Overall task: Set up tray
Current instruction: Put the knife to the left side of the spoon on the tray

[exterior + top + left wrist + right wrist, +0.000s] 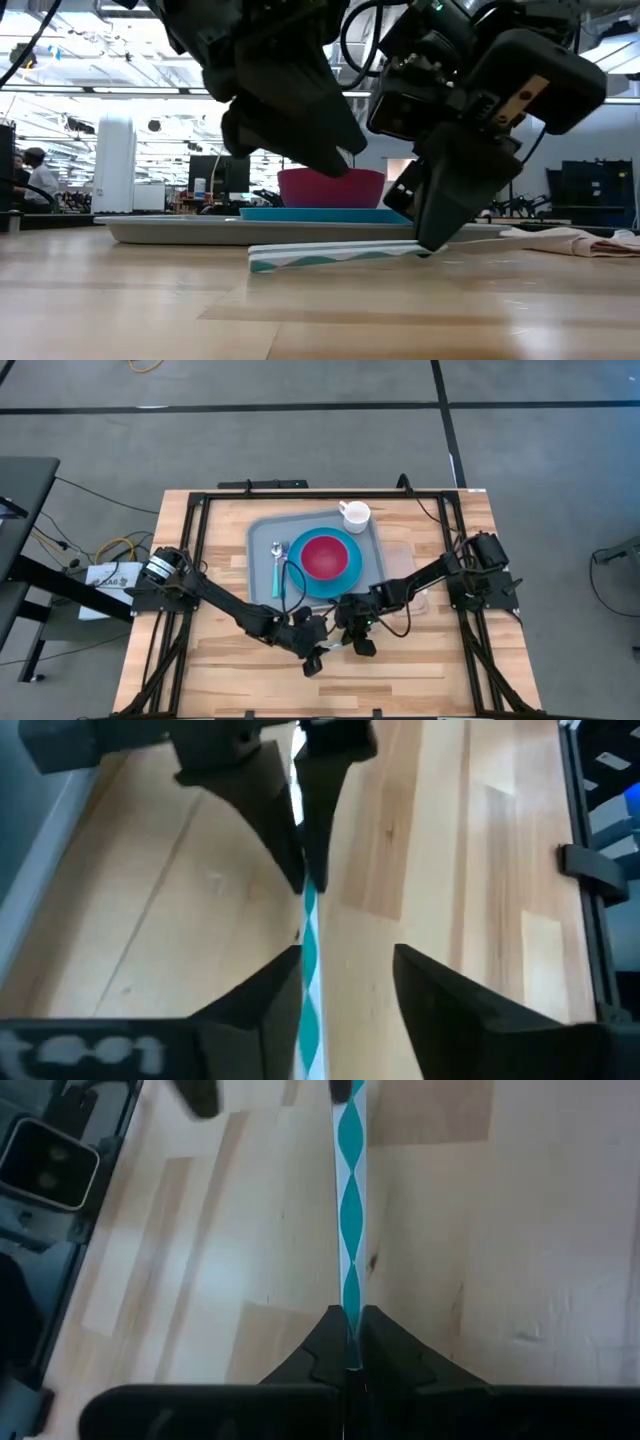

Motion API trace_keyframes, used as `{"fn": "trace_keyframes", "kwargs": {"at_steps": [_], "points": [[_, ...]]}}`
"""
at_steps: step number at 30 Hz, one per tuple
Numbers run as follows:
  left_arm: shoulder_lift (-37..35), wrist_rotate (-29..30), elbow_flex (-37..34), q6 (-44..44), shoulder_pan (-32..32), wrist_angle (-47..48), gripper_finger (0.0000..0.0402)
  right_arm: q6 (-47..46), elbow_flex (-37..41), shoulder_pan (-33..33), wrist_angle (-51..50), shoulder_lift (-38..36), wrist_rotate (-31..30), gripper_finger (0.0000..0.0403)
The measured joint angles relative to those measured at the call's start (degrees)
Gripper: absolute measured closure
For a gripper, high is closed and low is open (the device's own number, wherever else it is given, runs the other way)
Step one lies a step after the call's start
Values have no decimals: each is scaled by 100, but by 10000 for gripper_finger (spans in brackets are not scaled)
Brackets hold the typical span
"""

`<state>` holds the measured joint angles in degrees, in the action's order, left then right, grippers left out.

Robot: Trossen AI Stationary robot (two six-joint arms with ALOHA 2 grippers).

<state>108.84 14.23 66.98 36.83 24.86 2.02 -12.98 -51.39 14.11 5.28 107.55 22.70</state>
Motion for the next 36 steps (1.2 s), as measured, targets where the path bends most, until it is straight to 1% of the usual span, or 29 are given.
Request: {"fn": "trace_keyframes", "kwargs": {"at_steps": [3,6,9,14,16,20,24,28,32,36], "points": [[0,-3,0,-98,-10,-157,234,-146,-1,-47,91,-1,18,393],[0,-3,0,-99,-10,-218,225,-286,-7,-48,262,-1,149,392],[0,-5,0,-93,48,-187,224,-422,-9,3,382,-3,283,391],[0,-30,0,-117,134,-99,228,-632,-9,54,653,-7,281,393],[0,-30,0,-293,143,-11,228,-719,-9,52,838,-7,275,392],[0,-73,0,-910,140,100,229,-916,-9,37,1182,-9,168,392],[0,-84,2,-963,129,386,229,-957,-14,37,1270,-12,83,392],[0,-45,2,-1050,129,687,229,-1057,-16,34,1568,-12,74,391],[0,53,2,-1211,129,638,229,-1103,-18,-40,1683,-12,44,391],[0,108,2,-1141,123,599,235,-1105,-18,-42,1678,-14,-73,390]]}}
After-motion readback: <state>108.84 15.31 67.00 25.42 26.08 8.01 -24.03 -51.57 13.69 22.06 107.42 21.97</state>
